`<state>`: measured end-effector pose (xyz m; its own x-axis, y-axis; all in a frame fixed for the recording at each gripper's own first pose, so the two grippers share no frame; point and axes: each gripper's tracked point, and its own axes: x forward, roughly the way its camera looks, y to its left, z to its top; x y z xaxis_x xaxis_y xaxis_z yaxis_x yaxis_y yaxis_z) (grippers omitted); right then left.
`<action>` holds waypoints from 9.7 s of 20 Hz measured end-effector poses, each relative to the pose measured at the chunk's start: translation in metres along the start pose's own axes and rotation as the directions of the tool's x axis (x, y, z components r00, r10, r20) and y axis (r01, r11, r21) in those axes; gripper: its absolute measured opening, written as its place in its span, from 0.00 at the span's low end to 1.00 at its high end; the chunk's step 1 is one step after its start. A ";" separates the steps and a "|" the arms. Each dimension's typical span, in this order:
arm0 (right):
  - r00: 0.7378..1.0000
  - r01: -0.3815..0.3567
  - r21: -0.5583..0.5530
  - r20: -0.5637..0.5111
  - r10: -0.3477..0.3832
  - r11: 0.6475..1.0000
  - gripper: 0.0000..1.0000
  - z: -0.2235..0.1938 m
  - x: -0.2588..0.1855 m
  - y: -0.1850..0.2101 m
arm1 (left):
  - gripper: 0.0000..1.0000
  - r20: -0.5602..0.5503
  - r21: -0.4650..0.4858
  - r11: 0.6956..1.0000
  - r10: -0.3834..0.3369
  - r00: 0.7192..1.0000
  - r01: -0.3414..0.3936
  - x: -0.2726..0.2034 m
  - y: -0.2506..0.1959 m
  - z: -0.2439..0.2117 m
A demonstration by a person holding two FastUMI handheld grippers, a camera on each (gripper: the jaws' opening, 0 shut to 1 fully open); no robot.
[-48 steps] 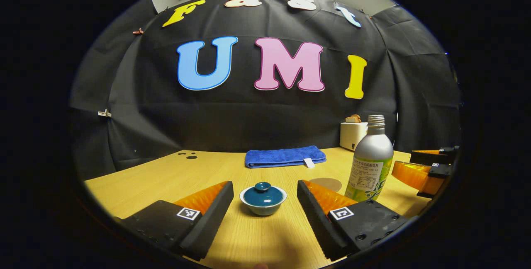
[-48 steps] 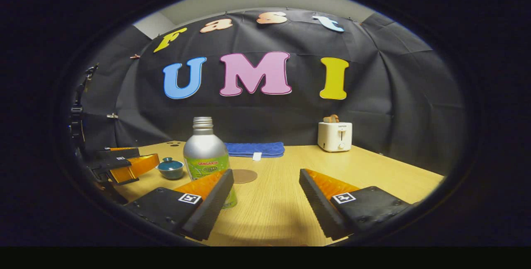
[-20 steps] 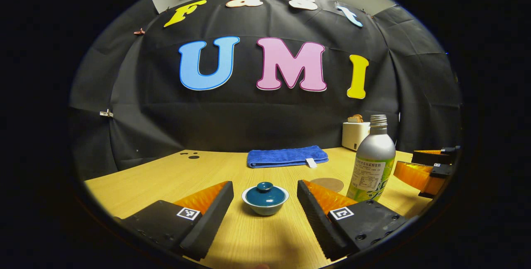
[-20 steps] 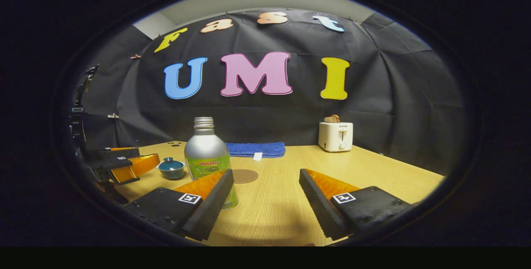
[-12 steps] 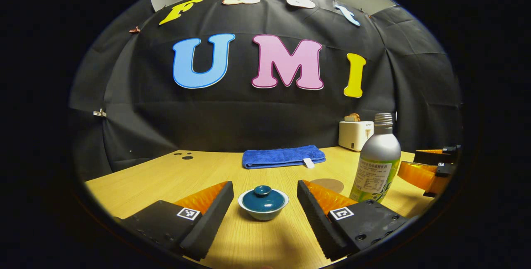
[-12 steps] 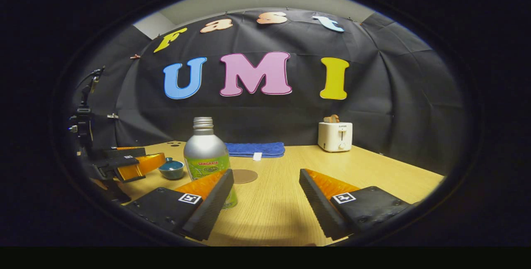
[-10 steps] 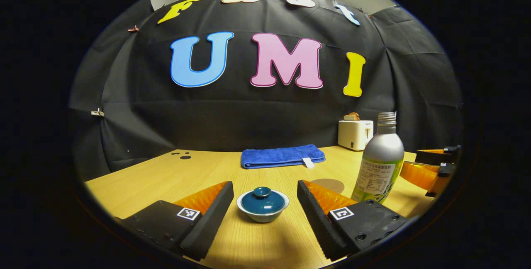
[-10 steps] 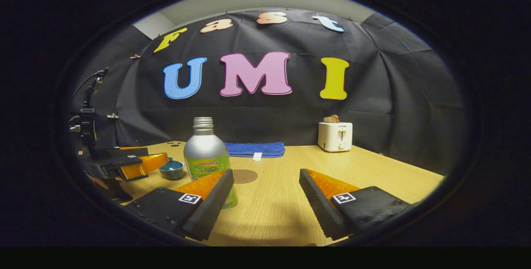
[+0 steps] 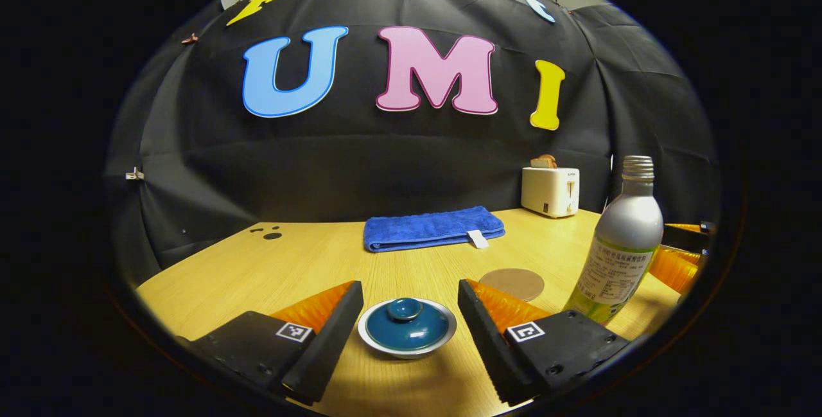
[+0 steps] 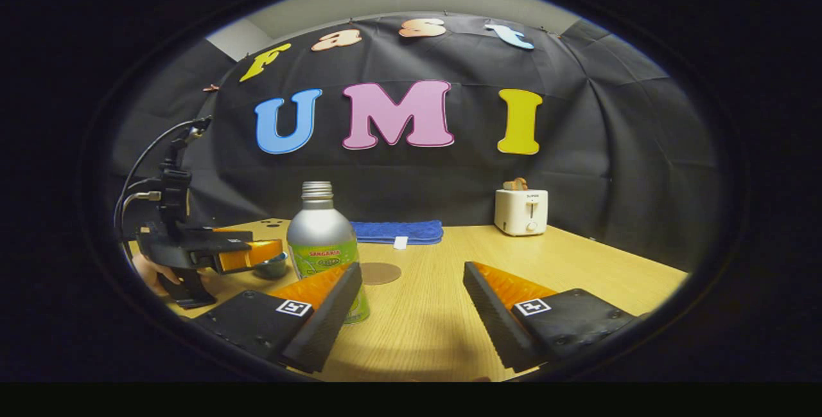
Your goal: Open the teacup lid with one hand, grasp the water bottle and pour water into the teacup with the other hand; after pouring, place the water bottle on the coaster and then close the teacup lid.
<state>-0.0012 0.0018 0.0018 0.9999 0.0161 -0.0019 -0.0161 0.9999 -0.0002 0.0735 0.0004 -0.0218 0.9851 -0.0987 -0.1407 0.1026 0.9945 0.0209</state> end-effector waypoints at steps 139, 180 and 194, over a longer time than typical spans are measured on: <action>0.867 0.172 -0.898 -0.057 0.495 -0.404 0.74 -0.007 0.165 0.169 | 0.33 0.135 -0.029 0.996 0.085 0.987 -0.082 -0.032 0.167 0.009; 0.844 0.295 -0.806 -0.031 0.535 -0.512 0.74 0.027 0.155 0.176 | 0.32 0.136 -0.028 0.996 0.084 0.987 -0.080 -0.031 0.168 0.009; 0.862 0.232 -0.888 -0.001 0.507 -0.397 0.74 0.022 0.145 0.166 | 0.32 0.135 -0.028 0.996 0.083 0.987 -0.080 -0.031 0.169 0.010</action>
<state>0.1412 0.1699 0.0233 0.8536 0.5208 -0.0029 0.2370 -0.3934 -0.8883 0.0617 0.1709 -0.0043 0.9998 -0.0196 -0.0031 0.0196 0.9998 0.0046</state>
